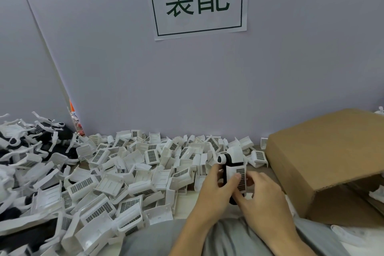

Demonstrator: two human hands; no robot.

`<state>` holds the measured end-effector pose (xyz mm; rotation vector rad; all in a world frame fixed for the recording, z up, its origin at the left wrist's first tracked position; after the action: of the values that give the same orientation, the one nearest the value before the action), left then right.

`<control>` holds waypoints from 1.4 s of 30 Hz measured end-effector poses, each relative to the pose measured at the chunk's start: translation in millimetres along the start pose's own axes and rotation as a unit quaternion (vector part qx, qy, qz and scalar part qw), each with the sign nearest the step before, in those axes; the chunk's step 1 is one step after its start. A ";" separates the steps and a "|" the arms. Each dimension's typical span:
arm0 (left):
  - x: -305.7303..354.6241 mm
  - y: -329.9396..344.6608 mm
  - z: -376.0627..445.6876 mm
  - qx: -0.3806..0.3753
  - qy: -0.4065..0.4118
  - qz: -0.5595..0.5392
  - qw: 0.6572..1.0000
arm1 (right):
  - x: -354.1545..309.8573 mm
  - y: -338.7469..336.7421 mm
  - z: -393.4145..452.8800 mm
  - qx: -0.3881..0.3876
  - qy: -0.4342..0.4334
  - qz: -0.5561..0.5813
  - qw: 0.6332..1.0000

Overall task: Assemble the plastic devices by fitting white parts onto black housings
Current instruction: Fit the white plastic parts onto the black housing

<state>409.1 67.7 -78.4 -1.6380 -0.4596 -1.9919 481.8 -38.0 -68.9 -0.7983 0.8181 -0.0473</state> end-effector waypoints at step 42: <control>14.8 3.8 -8.5 -0.053 -0.014 -0.080 0.995 | 19.2 8.6 9.5 -0.046 0.045 0.406 0.911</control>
<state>402.6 57.3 -66.0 -1.7437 -0.5170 -2.1452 499.4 -32.4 -82.8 -0.4929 1.1953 0.7070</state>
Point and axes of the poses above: each hand's wrist, its own z-axis towards the middle knuckle, its own y-axis out of the palm, x = y × z, the point moved 7 cm from there along z, towards the middle knuckle, and after that the axes turned 6 degrees about -x, right-handed, at the moved point
